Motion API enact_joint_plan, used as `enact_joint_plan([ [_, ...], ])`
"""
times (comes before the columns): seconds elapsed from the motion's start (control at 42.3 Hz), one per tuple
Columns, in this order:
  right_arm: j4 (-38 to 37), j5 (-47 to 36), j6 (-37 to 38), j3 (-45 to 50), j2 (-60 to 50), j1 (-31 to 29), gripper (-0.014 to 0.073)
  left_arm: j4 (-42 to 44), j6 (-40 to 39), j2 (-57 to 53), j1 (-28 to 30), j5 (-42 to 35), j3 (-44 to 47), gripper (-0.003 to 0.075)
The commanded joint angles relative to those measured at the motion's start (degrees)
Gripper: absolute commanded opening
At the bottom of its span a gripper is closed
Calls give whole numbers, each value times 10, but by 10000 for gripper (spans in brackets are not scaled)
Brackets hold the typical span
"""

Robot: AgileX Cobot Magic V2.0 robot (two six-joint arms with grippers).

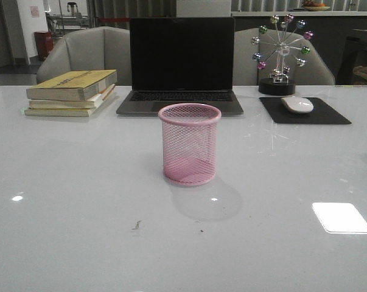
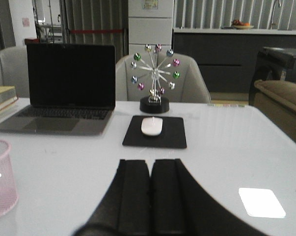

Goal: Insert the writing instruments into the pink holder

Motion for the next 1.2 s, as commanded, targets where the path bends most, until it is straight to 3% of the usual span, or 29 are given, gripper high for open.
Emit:
enact_joint_plan([
  [0.0,-1,-17,-3,-75,-11,2,57,-4,-5,-8,-3,-30,-76,91],
  [0.118,-1,27,-3,-154,2,2,57,-4,-5,15,-3,17,-158,91],
  [0.425,-1,186,-3,-326,134,2,57,-15,-5,154,-3,223,-351,91],
  [0.803,-1,369,-3,-337,283,2,57,-15,-5,275,-3,374,-358,91],
  [1.063,-1,409,-3,-335,355,2,60,-15,-5,332,-3,391,-358,93],
  [1.134,-2,410,-3,-335,372,2,104,-15,-5,343,-3,389,-358,125],
  [1.181,-2,410,-3,-335,385,2,187,-15,-5,349,-8,388,-358,191],
])
